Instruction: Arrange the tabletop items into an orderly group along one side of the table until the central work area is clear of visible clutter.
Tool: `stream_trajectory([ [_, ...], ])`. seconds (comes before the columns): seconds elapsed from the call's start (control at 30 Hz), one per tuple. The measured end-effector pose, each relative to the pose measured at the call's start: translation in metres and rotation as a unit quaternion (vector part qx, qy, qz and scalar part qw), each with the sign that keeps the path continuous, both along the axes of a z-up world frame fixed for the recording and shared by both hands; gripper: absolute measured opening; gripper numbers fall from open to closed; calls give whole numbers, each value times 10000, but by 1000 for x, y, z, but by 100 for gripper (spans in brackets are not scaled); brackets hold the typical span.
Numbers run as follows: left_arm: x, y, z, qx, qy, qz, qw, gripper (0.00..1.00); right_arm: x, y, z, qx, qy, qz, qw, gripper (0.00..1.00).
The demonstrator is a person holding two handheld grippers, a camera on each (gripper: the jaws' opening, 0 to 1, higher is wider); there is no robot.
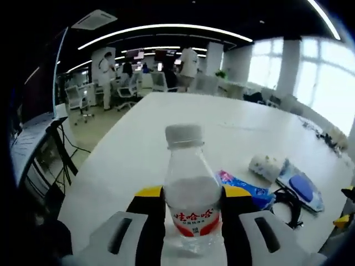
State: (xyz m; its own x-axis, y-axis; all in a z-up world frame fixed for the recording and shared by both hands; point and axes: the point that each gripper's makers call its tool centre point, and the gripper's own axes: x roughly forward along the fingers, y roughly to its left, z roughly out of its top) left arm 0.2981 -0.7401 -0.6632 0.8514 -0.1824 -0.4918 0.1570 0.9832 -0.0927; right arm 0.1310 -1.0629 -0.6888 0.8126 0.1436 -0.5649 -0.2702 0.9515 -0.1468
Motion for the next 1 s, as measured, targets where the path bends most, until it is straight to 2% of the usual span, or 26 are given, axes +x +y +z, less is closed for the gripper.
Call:
stream_trajectory([
  [0.13,1,2,0,211,-130,-60,9997,36,-1,0,-1,-36,29,19,10000,72],
  [0.33,-8,1,0,320,-413,2,9986,36,-1,0,-2,-59,49,24,10000,72],
  [0.43,-13,-3,0,508,-570,-96,9970,36,0,1,-1,-30,38,53,10000,72],
  [0.53,-16,-5,-1,619,-619,-141,9961,37,-1,2,-2,-42,42,77,10000,72],
  [0.63,-19,-5,-1,671,-652,-135,9955,37,1,6,4,90,-88,122,9998,72],
  [0.87,-28,-6,-3,796,-802,-123,9935,37,0,8,4,123,-86,155,9998,73],
  [1.0,-26,-5,-2,800,-856,-64,9931,38,1,8,4,141,-94,163,9997,73],
])
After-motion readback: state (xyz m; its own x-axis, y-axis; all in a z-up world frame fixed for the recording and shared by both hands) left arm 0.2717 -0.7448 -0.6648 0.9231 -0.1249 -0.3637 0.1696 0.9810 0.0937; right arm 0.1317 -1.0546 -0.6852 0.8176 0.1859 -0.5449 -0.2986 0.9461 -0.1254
